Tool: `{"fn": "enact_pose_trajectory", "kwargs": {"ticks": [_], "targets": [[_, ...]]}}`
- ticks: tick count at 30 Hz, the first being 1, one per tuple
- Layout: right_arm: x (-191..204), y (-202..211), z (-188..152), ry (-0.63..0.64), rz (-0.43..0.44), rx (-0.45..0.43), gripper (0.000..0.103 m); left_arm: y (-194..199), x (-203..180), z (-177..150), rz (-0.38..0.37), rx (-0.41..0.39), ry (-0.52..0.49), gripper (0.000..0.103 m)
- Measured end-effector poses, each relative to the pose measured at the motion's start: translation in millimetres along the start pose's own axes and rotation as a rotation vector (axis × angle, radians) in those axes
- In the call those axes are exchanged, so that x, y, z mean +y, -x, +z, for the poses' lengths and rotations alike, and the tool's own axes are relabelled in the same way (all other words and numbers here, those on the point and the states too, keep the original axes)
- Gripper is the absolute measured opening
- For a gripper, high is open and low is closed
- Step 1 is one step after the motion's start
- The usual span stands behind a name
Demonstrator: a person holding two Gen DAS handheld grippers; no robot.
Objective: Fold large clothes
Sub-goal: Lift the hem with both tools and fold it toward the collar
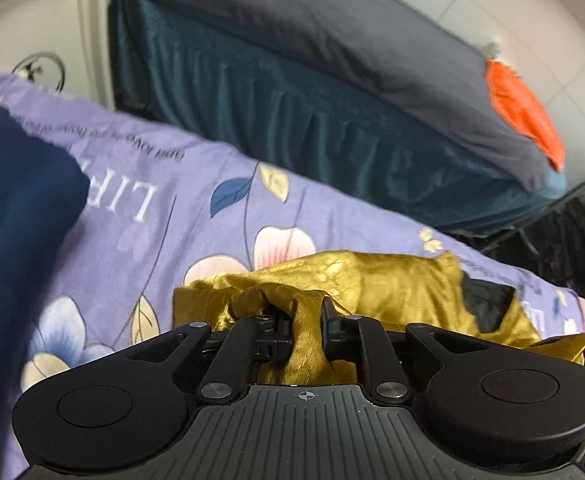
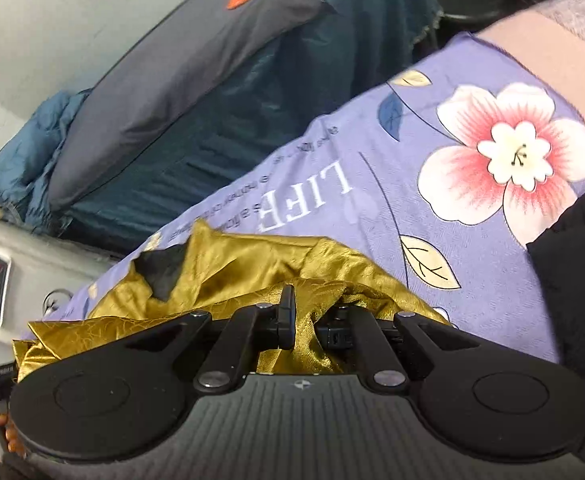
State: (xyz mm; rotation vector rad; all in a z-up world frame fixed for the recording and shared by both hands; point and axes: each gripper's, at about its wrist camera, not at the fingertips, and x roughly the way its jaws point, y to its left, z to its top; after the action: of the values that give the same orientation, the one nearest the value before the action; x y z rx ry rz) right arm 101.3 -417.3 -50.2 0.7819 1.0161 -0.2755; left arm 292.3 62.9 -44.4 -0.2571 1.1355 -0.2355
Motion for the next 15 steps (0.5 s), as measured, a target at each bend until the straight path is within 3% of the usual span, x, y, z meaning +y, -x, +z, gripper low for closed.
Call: {"fn": "enact_pose_trajectory", "kwargs": {"ticks": [6, 10, 12, 15], "targets": [[-9.8, -23.9, -2.4, -0.098, -0.053, -0.012, 0.008, -9.6, 15.0, 0.4, -0.055, -0.026, 0.141, 0.058], [-2.4, -29.7, -0.2, -0.055, -0.08, -0.063, 0.008, -12.0, 18.7, 6.7, -0.083, -0.047, 0.174, 0.062], [3.2, -37.8, 1.2, -0.02, -0.113, -0.058, 0.008, -18.0, 25.6, 7.0, -0.113, -0.031, 0.257, 0.082], [4.5, -54.7, 0.4, -0.028, -0.168, -0.014, 0.008, -20.0, 36.5, 3.9, -0.161, -0.032, 0.363, 0.087]]}}
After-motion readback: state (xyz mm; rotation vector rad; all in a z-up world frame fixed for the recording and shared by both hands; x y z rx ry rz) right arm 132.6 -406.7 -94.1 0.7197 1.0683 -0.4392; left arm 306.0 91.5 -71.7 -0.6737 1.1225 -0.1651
